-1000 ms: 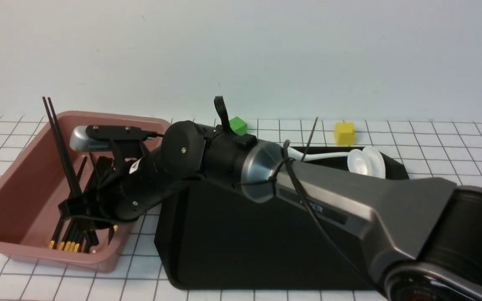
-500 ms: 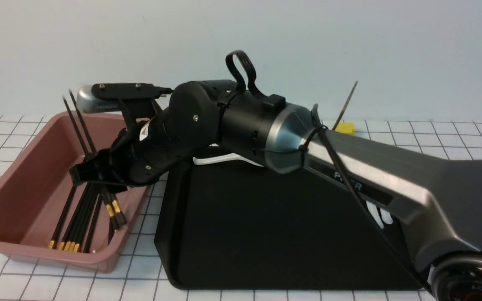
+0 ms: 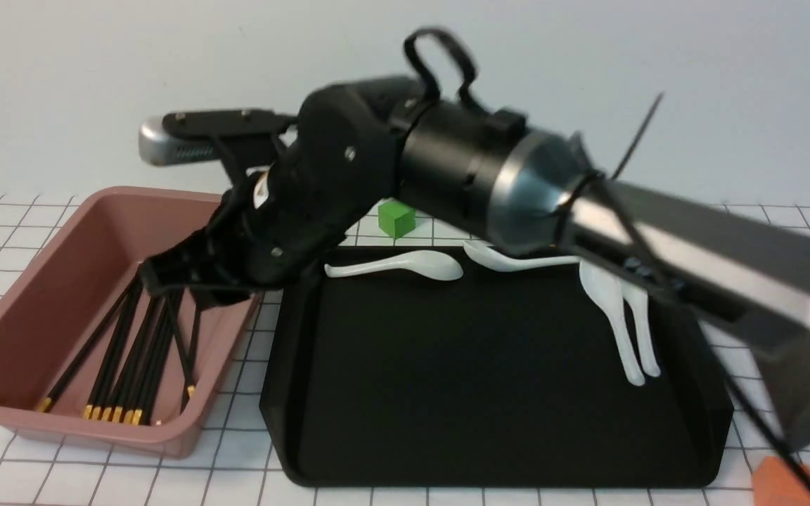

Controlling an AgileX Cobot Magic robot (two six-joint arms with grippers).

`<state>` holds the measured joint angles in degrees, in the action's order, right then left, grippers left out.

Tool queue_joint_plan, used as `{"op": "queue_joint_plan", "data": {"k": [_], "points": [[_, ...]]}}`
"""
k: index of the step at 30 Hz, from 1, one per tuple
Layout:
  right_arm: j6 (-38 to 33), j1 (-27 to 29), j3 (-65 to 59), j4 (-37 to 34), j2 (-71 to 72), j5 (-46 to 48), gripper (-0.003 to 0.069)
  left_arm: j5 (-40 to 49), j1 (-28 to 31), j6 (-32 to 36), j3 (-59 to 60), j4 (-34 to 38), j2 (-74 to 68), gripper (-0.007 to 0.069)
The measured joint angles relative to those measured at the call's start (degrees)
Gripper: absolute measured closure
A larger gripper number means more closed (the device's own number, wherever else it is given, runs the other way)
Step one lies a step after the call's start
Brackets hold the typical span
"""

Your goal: On white black tablecloth take chopsticks from black tray and put them in box.

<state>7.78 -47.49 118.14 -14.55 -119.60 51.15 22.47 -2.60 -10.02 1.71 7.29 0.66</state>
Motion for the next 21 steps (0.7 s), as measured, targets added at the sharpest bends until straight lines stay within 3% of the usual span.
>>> {"op": "queue_joint_plan", "data": {"k": [6,9,18,21], "points": [[0.0,0.8,0.0,10.9,14.6,17.1,0.0596,0.0,0.0,0.0,0.0,0.0,0.0,0.0386],[0.0,0.8,-0.1,15.9,24.7,20.3,0.0625,0.0,0.0,0.0,0.0,0.0,0.0,0.0386],[0.0,0.8,-13.7,23.7,59.7,19.9,0.0634,0.0,0.0,0.0,0.0,0.0,0.0,0.0386],[1.2,0.8,-31.4,24.1,77.4,8.0,0.0634,0.0,0.0,0.0,0.0,0.0,0.0,0.0386]]}}
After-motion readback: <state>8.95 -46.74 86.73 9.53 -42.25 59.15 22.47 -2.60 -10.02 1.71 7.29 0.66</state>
